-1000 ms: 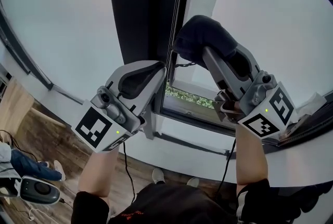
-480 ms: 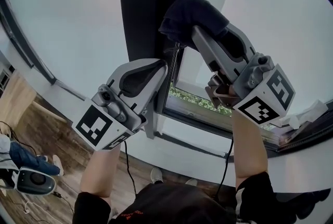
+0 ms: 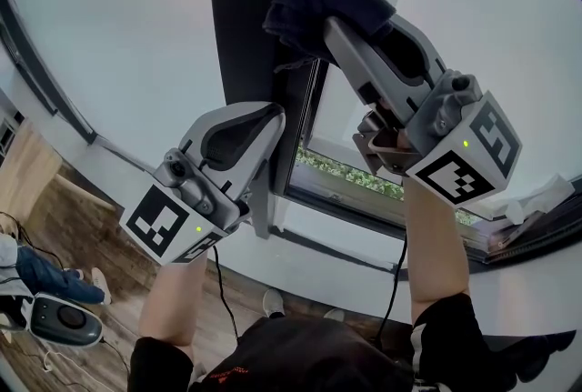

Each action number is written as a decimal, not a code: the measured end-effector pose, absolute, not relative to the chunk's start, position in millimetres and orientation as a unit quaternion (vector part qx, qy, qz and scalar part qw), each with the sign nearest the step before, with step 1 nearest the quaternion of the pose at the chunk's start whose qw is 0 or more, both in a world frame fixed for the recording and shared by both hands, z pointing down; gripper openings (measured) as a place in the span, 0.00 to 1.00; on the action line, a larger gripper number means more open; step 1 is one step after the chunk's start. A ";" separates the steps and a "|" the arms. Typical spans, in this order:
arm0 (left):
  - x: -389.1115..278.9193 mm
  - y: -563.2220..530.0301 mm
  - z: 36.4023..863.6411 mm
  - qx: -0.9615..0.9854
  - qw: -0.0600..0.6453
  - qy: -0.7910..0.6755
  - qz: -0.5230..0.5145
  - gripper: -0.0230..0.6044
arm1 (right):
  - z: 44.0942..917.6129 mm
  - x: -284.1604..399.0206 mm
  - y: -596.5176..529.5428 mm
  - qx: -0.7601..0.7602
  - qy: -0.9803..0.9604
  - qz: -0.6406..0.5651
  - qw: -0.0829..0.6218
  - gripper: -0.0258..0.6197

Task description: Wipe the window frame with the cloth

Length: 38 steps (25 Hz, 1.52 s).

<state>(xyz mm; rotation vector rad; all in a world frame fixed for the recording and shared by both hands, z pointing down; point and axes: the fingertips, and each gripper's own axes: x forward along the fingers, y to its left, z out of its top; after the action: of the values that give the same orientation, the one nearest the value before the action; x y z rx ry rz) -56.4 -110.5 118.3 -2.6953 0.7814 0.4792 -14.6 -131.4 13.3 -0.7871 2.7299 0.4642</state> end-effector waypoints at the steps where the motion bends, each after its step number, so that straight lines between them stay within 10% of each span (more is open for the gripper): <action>1: -55.6 -110.1 115.1 -0.936 0.149 0.271 0.168 0.07 | 10.6 -13.8 -130.9 -0.271 0.940 0.159 0.131 0.19; 38: -48.3 -117.8 196.9 -0.947 0.048 0.284 0.145 0.07 | 139.1 -22.3 -153.1 -0.276 0.957 0.028 0.089 0.19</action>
<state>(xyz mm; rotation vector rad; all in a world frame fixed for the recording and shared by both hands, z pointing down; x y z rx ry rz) -48.3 -117.8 196.9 -2.8864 0.8666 0.4417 -22.3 -153.1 139.1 -0.8200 2.8462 0.0830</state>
